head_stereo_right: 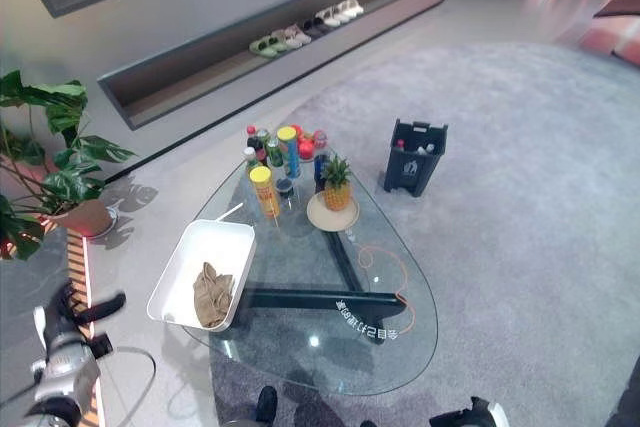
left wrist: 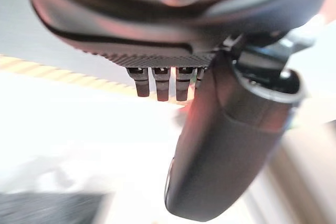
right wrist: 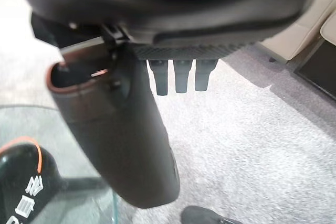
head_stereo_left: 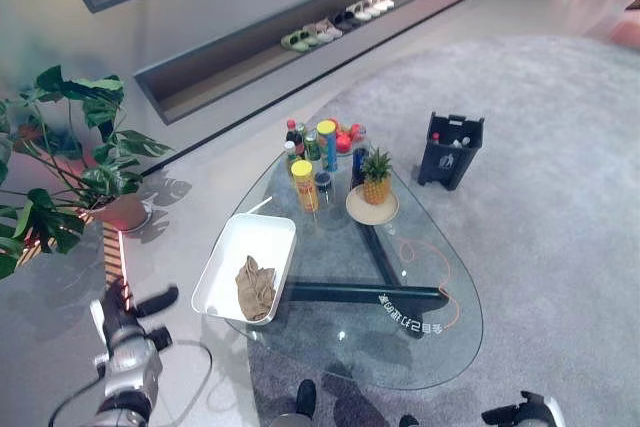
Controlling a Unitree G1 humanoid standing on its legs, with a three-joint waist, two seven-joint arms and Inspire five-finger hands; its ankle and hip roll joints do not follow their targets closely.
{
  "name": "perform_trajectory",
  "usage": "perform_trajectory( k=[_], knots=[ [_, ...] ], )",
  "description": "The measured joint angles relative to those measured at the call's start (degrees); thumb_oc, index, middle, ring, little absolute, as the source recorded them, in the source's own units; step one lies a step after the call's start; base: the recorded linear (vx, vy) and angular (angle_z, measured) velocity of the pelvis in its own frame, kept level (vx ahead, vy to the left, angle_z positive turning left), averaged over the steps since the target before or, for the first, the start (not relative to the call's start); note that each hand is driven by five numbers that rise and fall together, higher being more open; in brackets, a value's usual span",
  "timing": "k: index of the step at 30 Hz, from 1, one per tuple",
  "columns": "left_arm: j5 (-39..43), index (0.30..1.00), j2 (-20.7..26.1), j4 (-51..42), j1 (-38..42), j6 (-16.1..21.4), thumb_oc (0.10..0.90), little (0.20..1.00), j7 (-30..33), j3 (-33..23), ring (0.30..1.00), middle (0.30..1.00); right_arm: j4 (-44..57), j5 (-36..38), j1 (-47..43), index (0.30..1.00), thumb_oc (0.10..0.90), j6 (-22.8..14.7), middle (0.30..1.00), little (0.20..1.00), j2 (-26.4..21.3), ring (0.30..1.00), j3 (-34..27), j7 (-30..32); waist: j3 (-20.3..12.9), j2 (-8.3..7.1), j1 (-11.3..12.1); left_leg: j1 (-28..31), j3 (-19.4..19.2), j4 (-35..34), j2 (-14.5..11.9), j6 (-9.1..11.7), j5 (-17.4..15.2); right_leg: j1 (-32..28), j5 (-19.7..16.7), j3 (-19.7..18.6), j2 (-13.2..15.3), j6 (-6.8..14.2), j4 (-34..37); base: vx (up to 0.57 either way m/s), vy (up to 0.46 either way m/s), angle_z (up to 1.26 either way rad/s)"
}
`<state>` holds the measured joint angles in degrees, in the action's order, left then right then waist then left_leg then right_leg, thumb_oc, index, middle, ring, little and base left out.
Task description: Wipe the table with a cloth and put it in the basket.
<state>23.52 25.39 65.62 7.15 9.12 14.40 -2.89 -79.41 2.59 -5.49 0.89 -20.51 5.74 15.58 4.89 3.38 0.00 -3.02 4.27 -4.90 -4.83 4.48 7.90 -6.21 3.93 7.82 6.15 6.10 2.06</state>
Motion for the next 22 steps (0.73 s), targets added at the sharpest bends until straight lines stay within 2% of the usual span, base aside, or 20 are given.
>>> perform_trajectory(
  k=[5, 7, 10, 12, 18, 22],
  knots=[
    [-9.72, 0.900, -5.43, 9.33, -3.91, -4.11, 0.800, 0.900, -9.04, 4.65, 0.900, 0.900, -0.30, -4.88, 0.67, 0.900, 0.800, 1.11, 0.900, 0.900, 0.25, 0.900, 2.23, -4.98, -1.80, 0.26, -0.13, 1.04, -0.65, -0.08, 0.05, -0.37, -0.75, -1.73, -1.69, 0.00, 0.04, -0.31, 3.16, 0.04, 0.028, -0.06],
    [-12.78, 0.900, -7.97, 10.02, -5.63, -6.52, 0.800, 0.900, -11.80, 5.45, 0.900, 0.900, -0.51, -6.55, 0.79, 0.900, 0.800, 1.46, 0.900, 0.900, 0.27, 0.900, 2.30, -6.56, -2.51, 0.53, -0.12, 1.12, -0.70, -0.08, -0.04, -0.38, -0.77, -1.75, -1.74, -0.01, -0.02, -0.41, 3.16, 0.00, 0.000, 0.00],
    [-16.09, 0.900, -9.40, 10.02, -6.89, -8.63, 0.800, 0.900, -13.89, 7.30, 0.900, 0.900, -0.32, -8.87, 0.67, 0.900, 0.800, 2.25, 0.900, 0.900, 0.45, 0.900, 3.45, -7.73, -2.67, 0.74, -0.05, 1.31, -0.77, -0.05, -0.09, -0.39, -0.77, -1.89, -1.83, -0.02, -0.06, -0.52, 3.11, 0.00, 0.011, 0.00],
    [-17.97, 0.900, -9.45, 10.02, -7.24, -9.24, 0.800, 0.900, -14.12, 9.19, 0.900, 0.900, -0.41, -9.92, 0.69, 0.900, 0.800, 2.98, 0.900, 0.900, 0.88, 0.900, 3.93, -8.50, -2.61, 0.64, -0.07, 1.85, -0.87, -0.06, -0.10, -0.42, -0.81, -2.43, -1.82, -0.07, -0.05, -0.50, 3.13, 0.00, 0.000, 0.00],
    [-18.12, 0.900, -9.45, 9.68, -6.71, -9.56, 0.800, 0.900, -15.56, 9.37, 0.900, 0.900, -0.46, -11.71, 0.69, 0.900, 0.800, 3.53, 0.900, 0.900, 1.44, 0.900, 5.95, -9.46, -3.27, 0.44, -0.12, 2.14, -1.33, -0.07, -0.25, -0.43, -0.86, -2.48, -1.89, -0.32, -0.06, -0.51, 3.16, -0.01, -0.004, -0.03],
    [-18.15, 0.900, -9.55, 9.58, -6.01, -9.56, 0.800, 0.900, -16.15, 11.52, 0.900, 0.900, -0.45, -11.82, 0.69, 0.900, 0.800, 3.55, 0.900, 0.900, 2.14, 0.900, 6.85, -9.82, -3.51, 0.09, -0.23, 2.38, -1.58, -0.06, -0.36, -0.43, -0.86, -2.53, -1.95, -0.43, -0.10, -0.52, 3.16, -0.02, -0.013, -0.04]
  ],
)
